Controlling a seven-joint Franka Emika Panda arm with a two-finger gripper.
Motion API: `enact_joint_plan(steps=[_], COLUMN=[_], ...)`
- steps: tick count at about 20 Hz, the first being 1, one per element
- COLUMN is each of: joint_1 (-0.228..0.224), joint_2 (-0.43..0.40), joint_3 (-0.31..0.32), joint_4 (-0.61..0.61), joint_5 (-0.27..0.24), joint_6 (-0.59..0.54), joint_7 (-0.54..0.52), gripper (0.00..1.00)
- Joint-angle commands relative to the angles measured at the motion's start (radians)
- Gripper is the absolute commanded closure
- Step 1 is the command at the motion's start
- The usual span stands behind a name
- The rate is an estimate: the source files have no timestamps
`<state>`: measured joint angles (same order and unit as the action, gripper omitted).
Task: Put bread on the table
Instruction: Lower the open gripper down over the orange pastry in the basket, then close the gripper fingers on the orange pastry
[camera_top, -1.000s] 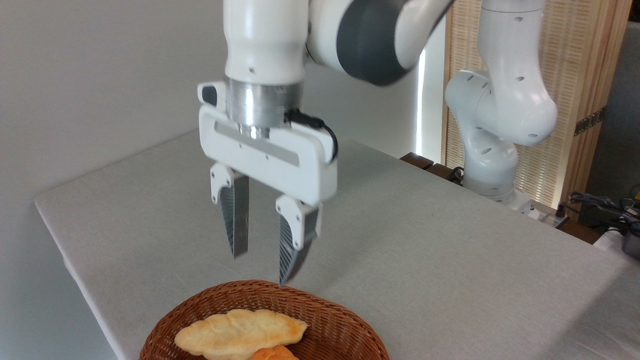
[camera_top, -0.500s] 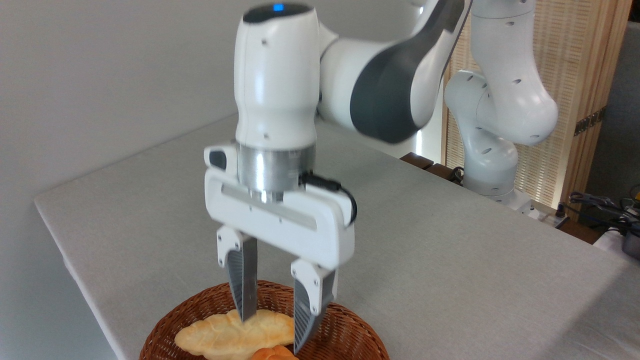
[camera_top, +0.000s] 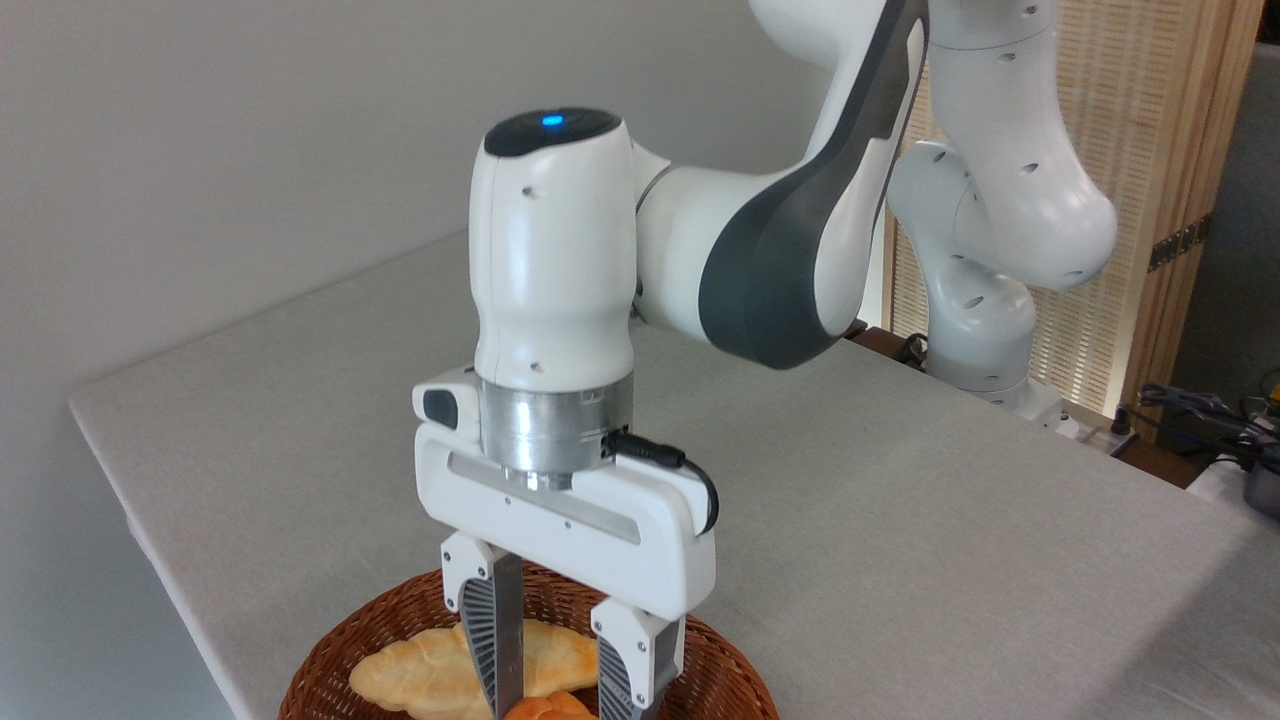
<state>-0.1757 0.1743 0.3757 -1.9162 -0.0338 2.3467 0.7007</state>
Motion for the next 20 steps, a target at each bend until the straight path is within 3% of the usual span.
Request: enact_joint_plan(steps=[1, 5, 7, 8, 9, 10, 20], joint_1=[-0.001, -0.001, -0.001, -0.001, -0.001, -0.001, -0.002], joint_2=[0.016, 0.033, 0.033, 0.033, 0.033, 0.033, 0.027], joint_3=[0.005, 0.005, 0.003, 0.003, 0.003, 0.003, 0.003], joint_4=[0.006, 0.005, 0.006, 0.006, 0.006, 0.006, 0.008], joint_5=[0.003, 0.003, 0.003, 0.003, 0.003, 0.003, 0.002], joint_6=[0.019, 0.019, 0.019, 0.019, 0.017, 0.017, 0.019], joint_7=[0.017, 0.022, 0.039, 0.048, 0.051, 0.060, 0.066], gripper=[0.00, 0.00, 0.23, 0.51, 0.63, 0.69, 0.67])
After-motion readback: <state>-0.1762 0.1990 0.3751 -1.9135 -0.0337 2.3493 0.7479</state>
